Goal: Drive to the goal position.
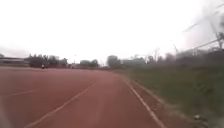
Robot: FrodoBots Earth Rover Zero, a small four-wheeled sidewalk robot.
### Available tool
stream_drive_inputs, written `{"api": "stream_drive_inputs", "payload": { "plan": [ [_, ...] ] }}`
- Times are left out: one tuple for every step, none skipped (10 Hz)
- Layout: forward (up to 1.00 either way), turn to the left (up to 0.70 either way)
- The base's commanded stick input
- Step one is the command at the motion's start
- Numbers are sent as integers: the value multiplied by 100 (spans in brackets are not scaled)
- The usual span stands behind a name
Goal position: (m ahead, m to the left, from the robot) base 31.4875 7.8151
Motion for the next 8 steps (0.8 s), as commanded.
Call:
{"api": "stream_drive_inputs", "payload": {
  "plan": [
    [70, 0],
    [70, 0],
    [70, 0],
    [70, 0],
    [70, 0],
    [70, 0],
    [70, 5],
    [70, 2]
  ]
}}
